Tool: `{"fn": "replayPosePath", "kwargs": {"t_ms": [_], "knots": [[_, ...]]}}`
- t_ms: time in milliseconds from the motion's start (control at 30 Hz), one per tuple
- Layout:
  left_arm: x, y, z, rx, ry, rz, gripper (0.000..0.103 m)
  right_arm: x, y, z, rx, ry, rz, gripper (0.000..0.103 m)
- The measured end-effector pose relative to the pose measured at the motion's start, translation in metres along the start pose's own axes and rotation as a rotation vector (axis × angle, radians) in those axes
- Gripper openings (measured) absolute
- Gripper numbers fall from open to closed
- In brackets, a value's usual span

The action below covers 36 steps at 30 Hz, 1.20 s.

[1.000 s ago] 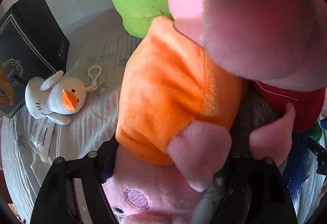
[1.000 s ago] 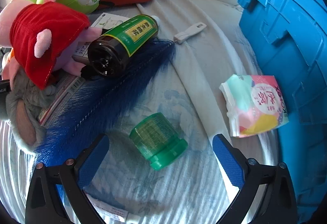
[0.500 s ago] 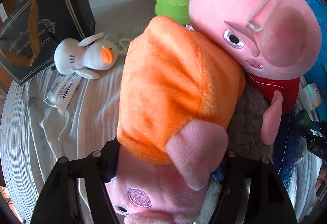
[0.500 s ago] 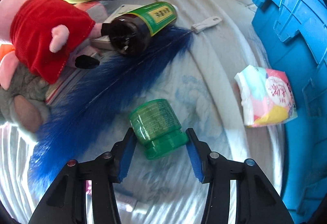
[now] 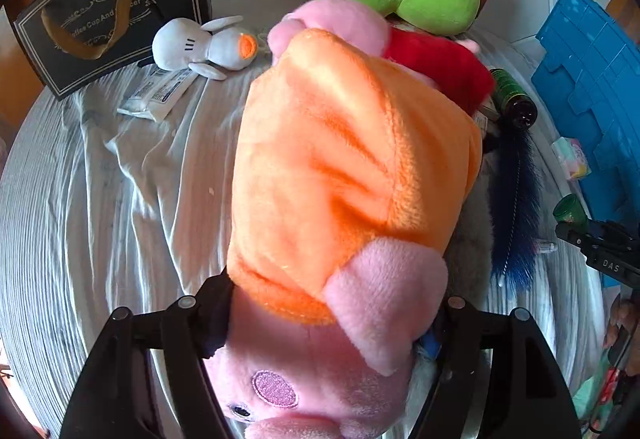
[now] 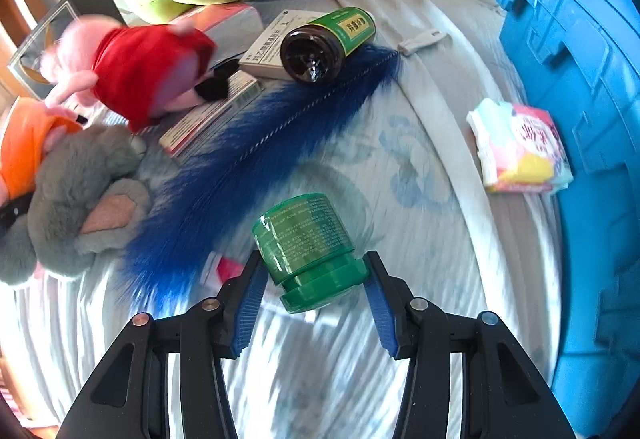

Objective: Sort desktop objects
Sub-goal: 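Lift and carry the pig plush and green jar over the blue crate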

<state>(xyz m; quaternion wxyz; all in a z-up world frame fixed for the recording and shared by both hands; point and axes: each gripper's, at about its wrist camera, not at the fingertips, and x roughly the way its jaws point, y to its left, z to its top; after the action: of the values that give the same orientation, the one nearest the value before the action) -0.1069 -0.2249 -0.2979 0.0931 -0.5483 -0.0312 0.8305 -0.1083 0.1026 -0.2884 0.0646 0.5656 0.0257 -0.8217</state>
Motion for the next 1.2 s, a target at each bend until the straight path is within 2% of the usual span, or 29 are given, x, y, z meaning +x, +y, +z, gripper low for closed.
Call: {"fn": "replayPosePath", "kwargs": {"t_ms": [333, 767, 1200], "knots": [[-0.037, -0.001, -0.013, -0.029, -0.029, -0.009, 0.074, -0.024, -0.003, -0.026, 0.001, 0.003, 0.013, 0.048], [-0.084, -0.015, -0.020, 0.009, -0.084, 0.016, 0.074, -0.064, -0.005, -0.032, -0.005, -0.045, 0.035, 0.048], [-0.134, -0.044, -0.024, 0.040, -0.148, 0.033, 0.073, -0.132, 0.004, -0.036, -0.049, -0.131, 0.083, 0.048]]}}
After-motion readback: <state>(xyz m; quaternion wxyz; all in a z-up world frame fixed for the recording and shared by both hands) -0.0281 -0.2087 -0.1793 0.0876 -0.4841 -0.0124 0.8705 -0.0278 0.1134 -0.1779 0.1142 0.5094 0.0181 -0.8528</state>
